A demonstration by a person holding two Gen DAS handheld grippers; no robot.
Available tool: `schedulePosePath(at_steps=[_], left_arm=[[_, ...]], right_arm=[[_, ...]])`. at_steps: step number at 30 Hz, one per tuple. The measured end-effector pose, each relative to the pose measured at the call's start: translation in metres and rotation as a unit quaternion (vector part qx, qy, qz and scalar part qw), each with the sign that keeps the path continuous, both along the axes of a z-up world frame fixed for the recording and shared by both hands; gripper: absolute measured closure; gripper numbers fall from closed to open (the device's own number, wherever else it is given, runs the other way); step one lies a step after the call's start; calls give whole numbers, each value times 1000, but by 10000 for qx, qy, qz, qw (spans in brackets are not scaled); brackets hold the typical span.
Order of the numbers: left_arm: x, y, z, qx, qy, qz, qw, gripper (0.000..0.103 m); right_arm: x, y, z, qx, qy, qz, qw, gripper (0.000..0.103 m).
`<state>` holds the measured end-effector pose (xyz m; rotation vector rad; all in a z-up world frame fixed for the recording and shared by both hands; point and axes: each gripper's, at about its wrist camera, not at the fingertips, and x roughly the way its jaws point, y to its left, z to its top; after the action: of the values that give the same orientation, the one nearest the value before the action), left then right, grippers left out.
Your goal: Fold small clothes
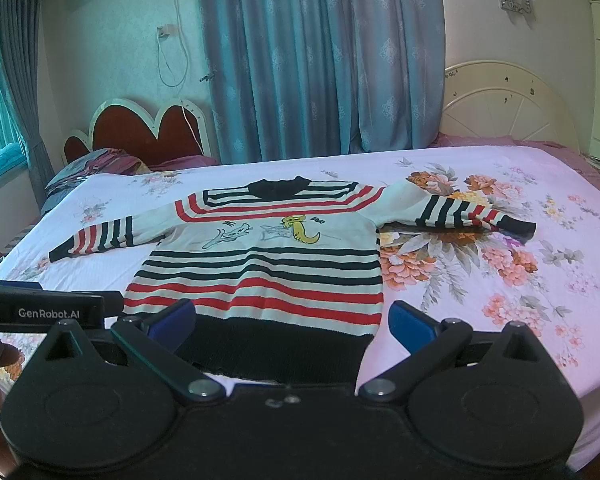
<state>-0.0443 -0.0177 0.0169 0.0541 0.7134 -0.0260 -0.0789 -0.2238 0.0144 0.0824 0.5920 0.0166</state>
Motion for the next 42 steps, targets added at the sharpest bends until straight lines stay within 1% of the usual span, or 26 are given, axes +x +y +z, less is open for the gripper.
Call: schedulePosePath(at_steps=[17,25,33,42], left_arm=[[16,6,-9,1,57,46,10000,0],[31,7,-13,-1,105,53,9999,0],[59,9,-19,17,159,25,9999,0],[113,14,-30,47,273,-31,9996,0]], right_arm=[[7,-1,-3,5,32,-34,10000,1],[26,-2,-8,-2,73,-148,9999,1],[47,-8,-15,11,131,-365,9992,1],[85,-6,-26,-17,266,-527,9983,1]])
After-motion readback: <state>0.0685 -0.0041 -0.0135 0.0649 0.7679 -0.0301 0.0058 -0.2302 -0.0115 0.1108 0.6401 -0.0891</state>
